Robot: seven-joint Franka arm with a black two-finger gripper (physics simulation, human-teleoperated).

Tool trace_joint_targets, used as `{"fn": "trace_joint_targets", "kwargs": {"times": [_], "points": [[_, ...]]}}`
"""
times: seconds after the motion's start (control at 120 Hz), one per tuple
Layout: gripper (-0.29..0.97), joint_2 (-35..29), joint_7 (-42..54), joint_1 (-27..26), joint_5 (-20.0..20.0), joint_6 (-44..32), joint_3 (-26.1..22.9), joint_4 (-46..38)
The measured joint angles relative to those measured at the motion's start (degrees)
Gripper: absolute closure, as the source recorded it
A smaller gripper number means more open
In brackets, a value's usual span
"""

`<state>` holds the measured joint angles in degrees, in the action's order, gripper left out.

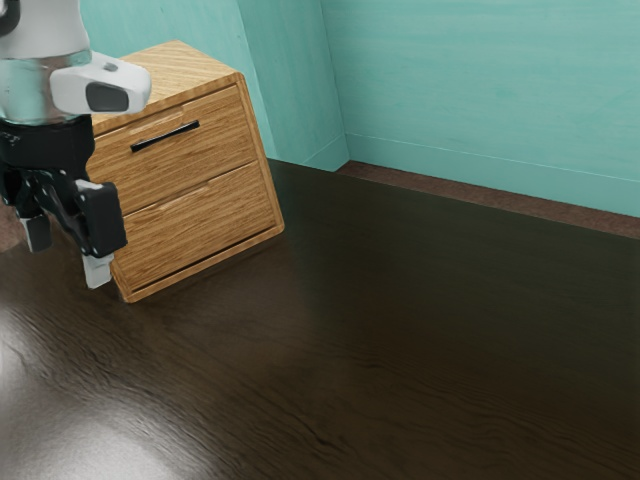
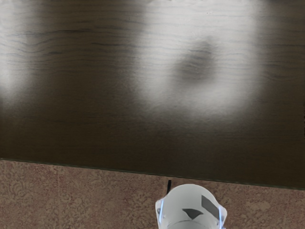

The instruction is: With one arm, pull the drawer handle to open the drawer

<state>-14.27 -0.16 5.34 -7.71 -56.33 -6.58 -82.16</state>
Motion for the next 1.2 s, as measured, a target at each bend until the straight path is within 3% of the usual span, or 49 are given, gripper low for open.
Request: {"fn": "trace_joint_targets", "kwargs": {"times": [0.192,0.583,0.692,0.758,1.008,1.2], "points": [[0.00,1.75,-1.38,0.24,-0.70,-11.53,-1.05,-0.03],[0.00,7.82,-0.36,-1.17,-4.26,-14.52,-2.97,5.20],[0.00,20.51,3.13,-2.82,-5.35,-15.78,0.75,17.60],[0.00,25.27,6.29,-1.77,-6.00,-18.71,4.44,20.81],[0.00,32.34,19.92,0.67,-10.54,-33.36,7.84,21.58],[0.19,36.31,28.57,1.64,-10.89,-39.43,10.87,24.43]]}}
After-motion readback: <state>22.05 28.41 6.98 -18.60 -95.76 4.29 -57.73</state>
